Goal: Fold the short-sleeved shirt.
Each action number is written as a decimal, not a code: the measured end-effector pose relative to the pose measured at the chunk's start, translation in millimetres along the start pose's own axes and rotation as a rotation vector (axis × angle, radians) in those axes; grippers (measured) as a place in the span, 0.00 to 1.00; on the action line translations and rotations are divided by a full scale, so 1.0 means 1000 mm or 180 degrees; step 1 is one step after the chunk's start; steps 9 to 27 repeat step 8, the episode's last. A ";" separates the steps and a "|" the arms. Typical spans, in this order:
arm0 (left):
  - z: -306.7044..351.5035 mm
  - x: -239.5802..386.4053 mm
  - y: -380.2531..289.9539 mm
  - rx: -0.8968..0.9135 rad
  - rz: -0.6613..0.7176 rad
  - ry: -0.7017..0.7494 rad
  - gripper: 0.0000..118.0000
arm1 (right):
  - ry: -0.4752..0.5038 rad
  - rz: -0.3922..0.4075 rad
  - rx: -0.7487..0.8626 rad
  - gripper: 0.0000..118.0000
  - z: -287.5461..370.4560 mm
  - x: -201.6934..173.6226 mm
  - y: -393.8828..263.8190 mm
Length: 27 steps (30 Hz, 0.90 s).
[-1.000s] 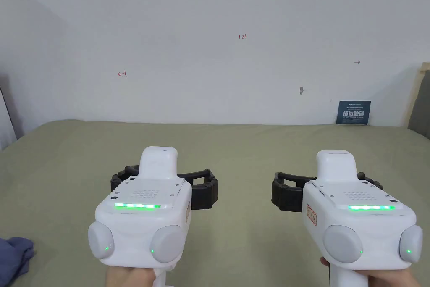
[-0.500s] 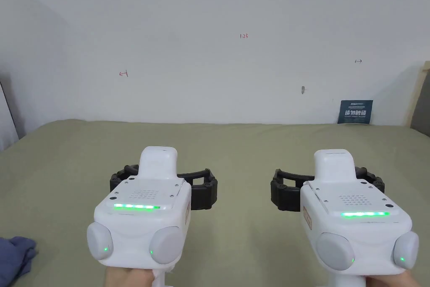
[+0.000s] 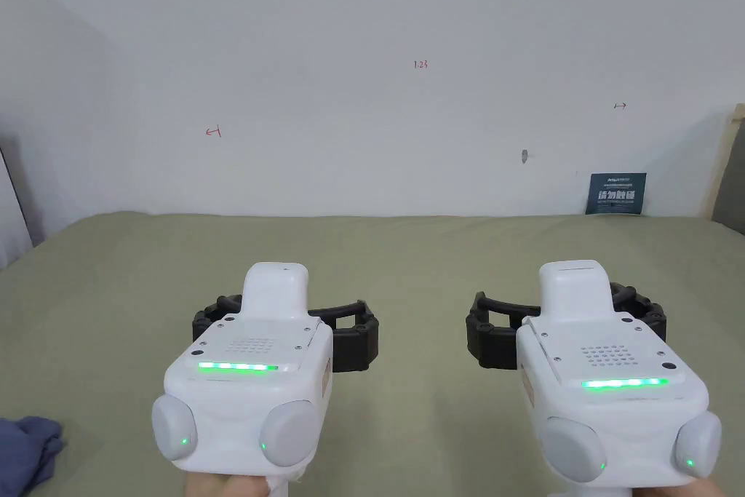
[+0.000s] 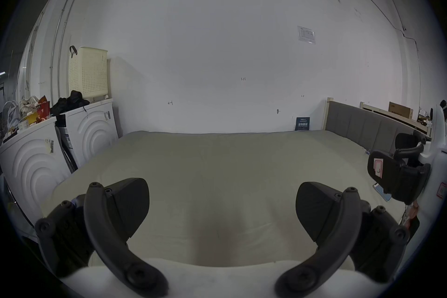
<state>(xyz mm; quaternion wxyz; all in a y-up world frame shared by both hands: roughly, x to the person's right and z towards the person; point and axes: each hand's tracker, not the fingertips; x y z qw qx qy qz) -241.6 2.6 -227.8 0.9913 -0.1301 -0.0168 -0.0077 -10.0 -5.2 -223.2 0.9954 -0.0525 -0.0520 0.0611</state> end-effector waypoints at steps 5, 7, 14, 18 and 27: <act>-0.001 -0.001 0.000 -0.0010 0.0001 0.0000 1.00 | 0.0064 -0.0215 0.0007 1.00 0.001 0.002 0.002; -0.001 -0.001 0.000 -0.0029 -0.0010 0.0003 1.00 | 0.0289 -0.0182 -0.0273 1.00 -0.001 0.001 0.007; -0.002 -0.002 0.000 -0.0035 -0.0007 0.0004 1.00 | 0.0265 -0.0130 -0.0251 1.00 -0.002 -0.001 0.007; -0.002 -0.002 0.000 -0.0035 -0.0007 0.0004 1.00 | 0.0265 -0.0130 -0.0251 1.00 -0.002 -0.001 0.007; -0.002 -0.002 0.000 -0.0035 -0.0007 0.0004 1.00 | 0.0265 -0.0130 -0.0251 1.00 -0.002 -0.001 0.007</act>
